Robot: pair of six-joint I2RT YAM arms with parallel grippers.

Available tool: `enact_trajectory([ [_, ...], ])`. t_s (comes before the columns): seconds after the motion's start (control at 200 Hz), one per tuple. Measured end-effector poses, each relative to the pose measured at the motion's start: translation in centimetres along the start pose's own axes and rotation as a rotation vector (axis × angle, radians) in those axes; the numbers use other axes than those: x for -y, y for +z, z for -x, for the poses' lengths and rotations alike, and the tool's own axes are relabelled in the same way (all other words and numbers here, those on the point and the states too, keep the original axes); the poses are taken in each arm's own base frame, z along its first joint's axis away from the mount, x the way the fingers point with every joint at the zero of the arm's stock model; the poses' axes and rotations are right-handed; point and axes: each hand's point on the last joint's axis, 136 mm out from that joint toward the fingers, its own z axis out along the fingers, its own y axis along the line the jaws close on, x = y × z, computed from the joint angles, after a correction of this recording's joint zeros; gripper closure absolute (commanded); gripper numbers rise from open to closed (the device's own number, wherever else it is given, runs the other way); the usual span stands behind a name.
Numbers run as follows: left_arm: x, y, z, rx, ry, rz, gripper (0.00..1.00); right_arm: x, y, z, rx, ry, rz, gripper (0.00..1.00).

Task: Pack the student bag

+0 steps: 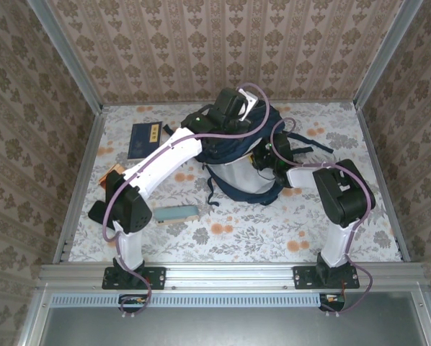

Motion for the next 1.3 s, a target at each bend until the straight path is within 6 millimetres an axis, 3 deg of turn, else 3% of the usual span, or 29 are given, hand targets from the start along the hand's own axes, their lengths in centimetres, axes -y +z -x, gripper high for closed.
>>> enact_trajectory([
  [0.145,-0.6,0.2,0.0,-0.003,-0.047,-0.033,0.98,0.2,-2.3,-0.1,0.002,0.015,-0.027,0.37],
  [0.335,-1.3,0.4,-0.2,-0.01,-0.106,-0.078,0.97,0.4,-6.2,-0.6,-0.007,0.055,-0.059,0.56],
  [0.515,-0.4,1.4,-0.8,-0.034,-0.126,-0.122,0.9,0.8,-10.4,-1.2,0.018,0.078,-0.115,0.69],
  [0.71,1.1,2.1,-1.5,-0.037,-0.15,-0.209,0.82,0.6,-15.8,0.3,0.137,0.094,-0.152,0.68],
  [0.815,2.1,2.8,-2.9,-0.063,-0.154,-0.257,0.8,1.3,-17.7,0.9,0.179,0.093,-0.195,0.59],
  [1.025,4.5,3.0,-4.4,-0.064,-0.164,-0.401,0.9,3.2,-18.1,0.7,0.161,0.087,-0.271,0.65],
  [1.205,5.6,3.2,-4.8,-0.075,-0.169,-0.466,0.92,4.2,-16.0,0.4,0.096,0.106,-0.29,0.67],
  [1.3,5.7,4.2,-5.7,-0.103,-0.172,-0.463,0.94,3.7,-14.4,0.6,0.059,0.111,-0.284,0.71],
])
